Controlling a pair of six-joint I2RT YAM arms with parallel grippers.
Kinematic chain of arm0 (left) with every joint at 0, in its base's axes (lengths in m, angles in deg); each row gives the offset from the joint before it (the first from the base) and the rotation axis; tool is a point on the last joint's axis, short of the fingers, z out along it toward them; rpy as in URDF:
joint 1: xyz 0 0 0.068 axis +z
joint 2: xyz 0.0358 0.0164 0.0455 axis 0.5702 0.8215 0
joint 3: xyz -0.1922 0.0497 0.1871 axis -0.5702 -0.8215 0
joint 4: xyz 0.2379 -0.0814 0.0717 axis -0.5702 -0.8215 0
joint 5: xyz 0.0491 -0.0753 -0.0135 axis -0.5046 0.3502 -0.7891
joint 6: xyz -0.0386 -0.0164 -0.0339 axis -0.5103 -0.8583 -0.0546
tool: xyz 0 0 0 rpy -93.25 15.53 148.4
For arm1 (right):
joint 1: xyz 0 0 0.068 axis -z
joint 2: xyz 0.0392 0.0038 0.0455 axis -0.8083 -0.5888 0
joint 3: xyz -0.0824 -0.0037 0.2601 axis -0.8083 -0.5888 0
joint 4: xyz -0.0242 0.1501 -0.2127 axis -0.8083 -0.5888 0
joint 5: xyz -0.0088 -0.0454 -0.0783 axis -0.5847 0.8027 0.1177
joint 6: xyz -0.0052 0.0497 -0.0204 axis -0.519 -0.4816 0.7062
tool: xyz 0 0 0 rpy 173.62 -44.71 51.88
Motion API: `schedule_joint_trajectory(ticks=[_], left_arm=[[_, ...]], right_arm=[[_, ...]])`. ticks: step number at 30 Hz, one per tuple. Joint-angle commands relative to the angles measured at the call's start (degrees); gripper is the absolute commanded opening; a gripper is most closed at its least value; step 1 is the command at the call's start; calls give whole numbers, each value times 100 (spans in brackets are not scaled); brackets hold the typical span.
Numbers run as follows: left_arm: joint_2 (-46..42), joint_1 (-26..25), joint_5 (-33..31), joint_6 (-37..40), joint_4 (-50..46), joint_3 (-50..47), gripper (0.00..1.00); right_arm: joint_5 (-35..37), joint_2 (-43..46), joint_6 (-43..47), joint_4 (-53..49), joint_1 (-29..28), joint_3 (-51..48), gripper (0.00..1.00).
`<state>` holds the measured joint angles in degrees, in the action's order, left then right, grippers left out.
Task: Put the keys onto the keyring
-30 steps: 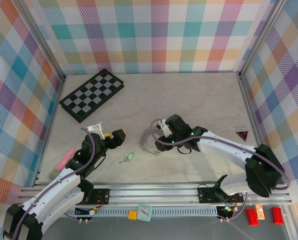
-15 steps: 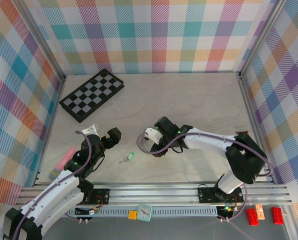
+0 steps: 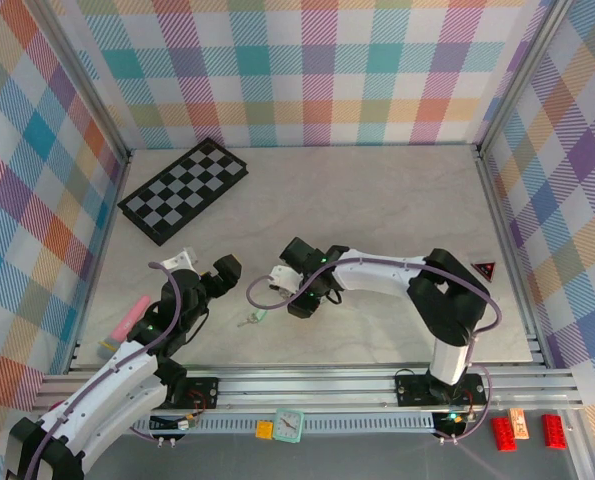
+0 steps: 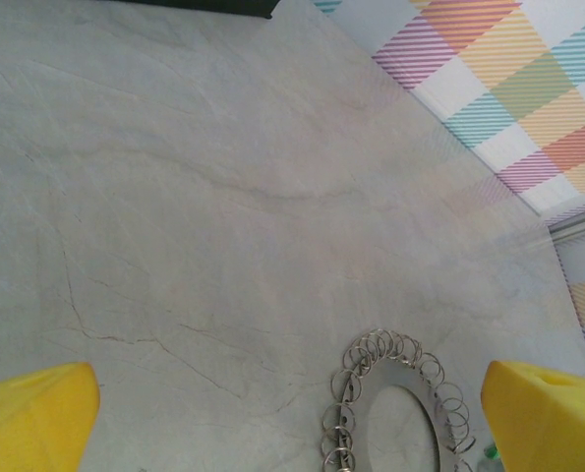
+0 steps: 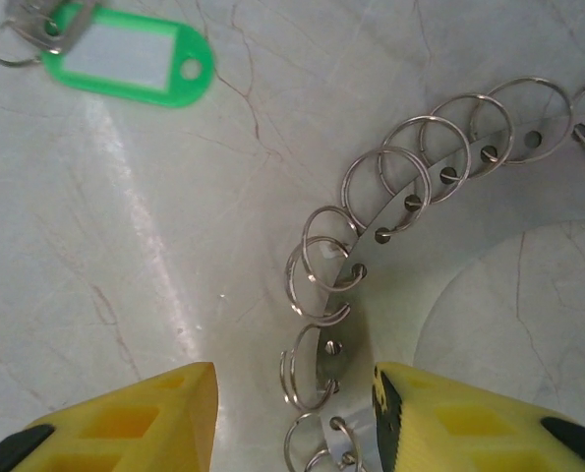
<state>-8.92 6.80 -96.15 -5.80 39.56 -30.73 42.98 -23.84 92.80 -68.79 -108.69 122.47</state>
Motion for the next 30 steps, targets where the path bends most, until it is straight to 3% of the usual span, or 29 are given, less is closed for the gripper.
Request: schedule_joint_trajectory(ticks=[1, 13, 30], left_arm=[[-134, -51, 44, -28, -94, 123, 99], [-254, -51, -18, -25, -182, 127, 99], [-254, -51, -26, -21, -191, 123, 99]], right_arm=[[166, -137, 75, -359, -95, 200, 45], [390, -436, 48, -475, -164, 428, 37], [369, -344, 31, -447, -173, 461, 6]])
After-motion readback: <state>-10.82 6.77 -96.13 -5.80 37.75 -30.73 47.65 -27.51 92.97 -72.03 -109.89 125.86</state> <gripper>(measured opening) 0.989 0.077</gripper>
